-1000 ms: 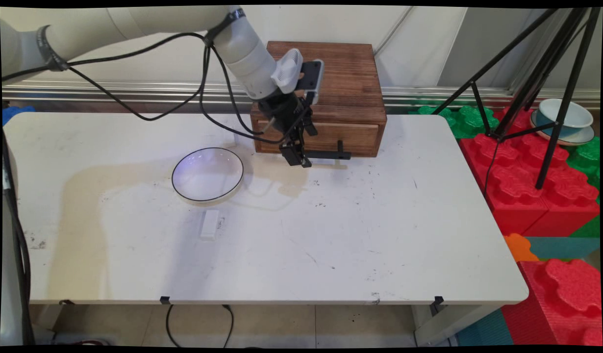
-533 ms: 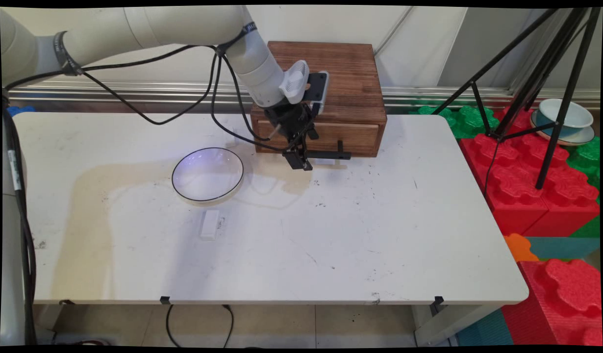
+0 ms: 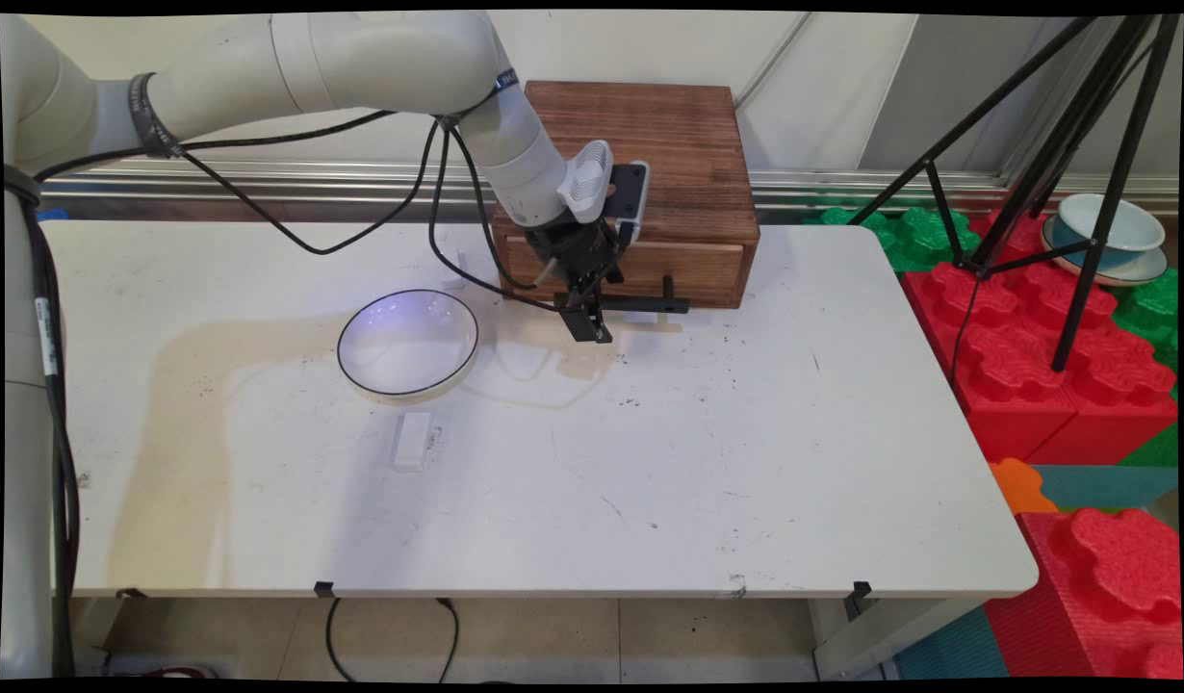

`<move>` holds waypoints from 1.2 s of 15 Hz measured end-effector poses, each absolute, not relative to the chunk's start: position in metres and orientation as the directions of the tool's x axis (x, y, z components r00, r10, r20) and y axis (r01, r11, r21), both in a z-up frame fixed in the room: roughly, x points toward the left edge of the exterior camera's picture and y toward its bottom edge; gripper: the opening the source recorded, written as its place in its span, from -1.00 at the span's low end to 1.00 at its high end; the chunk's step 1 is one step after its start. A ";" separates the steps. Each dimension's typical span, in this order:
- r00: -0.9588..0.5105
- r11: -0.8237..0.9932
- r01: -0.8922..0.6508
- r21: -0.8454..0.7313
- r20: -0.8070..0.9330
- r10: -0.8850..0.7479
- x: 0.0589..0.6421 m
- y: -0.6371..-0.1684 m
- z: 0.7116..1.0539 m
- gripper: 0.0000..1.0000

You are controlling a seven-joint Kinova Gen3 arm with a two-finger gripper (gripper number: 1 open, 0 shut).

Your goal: Open the drawer

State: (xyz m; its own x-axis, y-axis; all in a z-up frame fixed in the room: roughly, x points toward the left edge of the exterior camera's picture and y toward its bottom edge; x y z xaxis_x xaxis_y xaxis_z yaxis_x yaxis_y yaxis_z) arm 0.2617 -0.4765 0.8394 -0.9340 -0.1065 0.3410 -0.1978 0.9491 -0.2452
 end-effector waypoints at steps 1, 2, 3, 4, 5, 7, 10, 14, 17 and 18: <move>-0.935 0.949 -0.199 -0.246 0.339 -0.108 0.261 -0.477 0.838 1.00; -0.935 0.948 -0.200 -0.247 0.336 -0.110 0.261 -0.478 0.835 1.00; -0.936 0.948 -0.201 -0.247 0.334 -0.111 0.261 -0.479 0.833 1.00; -0.937 0.948 -0.201 -0.247 0.332 -0.112 0.260 -0.479 0.831 1.00; -0.937 0.948 -0.201 -0.245 0.330 -0.114 0.260 -0.479 0.830 1.00; -0.938 0.949 -0.202 -0.242 0.326 -0.117 0.260 -0.480 0.826 1.00; -0.939 0.950 -0.203 -0.239 0.321 -0.120 0.259 -0.479 0.821 1.00; -0.939 0.951 -0.204 -0.234 0.322 -0.123 0.256 -0.478 0.817 1.00; -0.937 0.952 -0.205 -0.227 0.327 -0.124 0.252 -0.475 0.814 1.00; -0.936 0.952 -0.205 -0.226 0.328 -0.124 0.251 -0.474 0.813 1.00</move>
